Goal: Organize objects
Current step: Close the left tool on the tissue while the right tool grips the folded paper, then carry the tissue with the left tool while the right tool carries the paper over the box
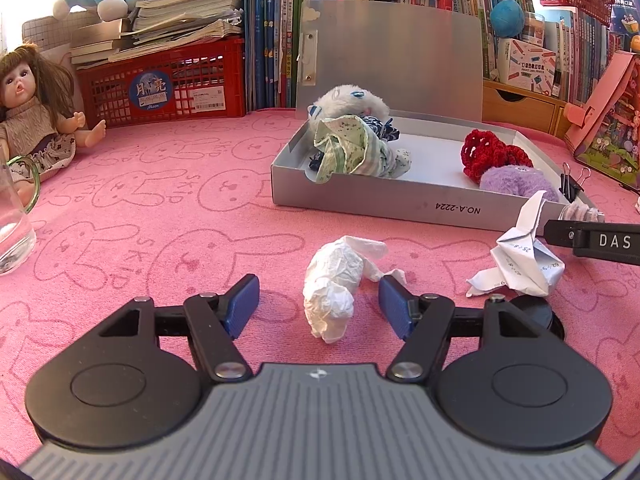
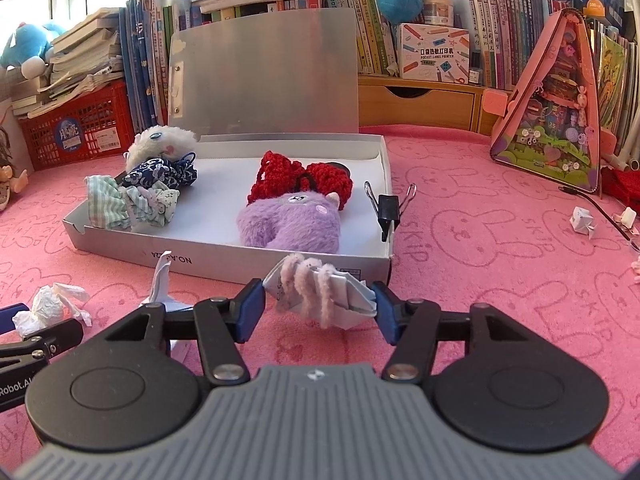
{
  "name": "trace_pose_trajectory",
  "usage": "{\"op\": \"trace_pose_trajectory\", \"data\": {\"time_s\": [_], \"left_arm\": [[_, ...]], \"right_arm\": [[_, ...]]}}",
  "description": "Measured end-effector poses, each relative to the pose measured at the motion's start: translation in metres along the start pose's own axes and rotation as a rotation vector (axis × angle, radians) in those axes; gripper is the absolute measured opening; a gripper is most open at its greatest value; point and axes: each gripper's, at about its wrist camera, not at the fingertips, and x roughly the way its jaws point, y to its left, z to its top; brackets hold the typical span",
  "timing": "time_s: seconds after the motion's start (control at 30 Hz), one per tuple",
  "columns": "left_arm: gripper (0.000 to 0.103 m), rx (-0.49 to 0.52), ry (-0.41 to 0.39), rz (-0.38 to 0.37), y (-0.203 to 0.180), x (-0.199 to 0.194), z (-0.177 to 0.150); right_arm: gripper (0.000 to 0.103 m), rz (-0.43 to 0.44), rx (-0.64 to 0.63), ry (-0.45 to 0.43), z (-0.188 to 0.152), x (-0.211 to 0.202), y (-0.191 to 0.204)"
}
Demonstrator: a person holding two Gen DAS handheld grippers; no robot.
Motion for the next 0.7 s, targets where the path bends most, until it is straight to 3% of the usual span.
{"op": "trace_pose_trajectory", "data": {"time_s": [0.17,0.27,0.7], "left_arm": [[0.043,-0.021,-0.015,0.001,0.004,-0.004,-0.001],[0.036,-0.007,-0.015,-0.012,0.001,-0.006,-0.001],[0.032,0.006,-0.065,-0.062,-0.001,-0.022,0.012]], "right_arm": [[0.060,0.009,0.011,0.002,0.000,-0.002,-0.002],[0.060,0.023,0.030,0.006,0.001,-0.003,-0.006],[0.052,0.046,0.036,-0.027,0.011,-0.017,-0.013]]}}
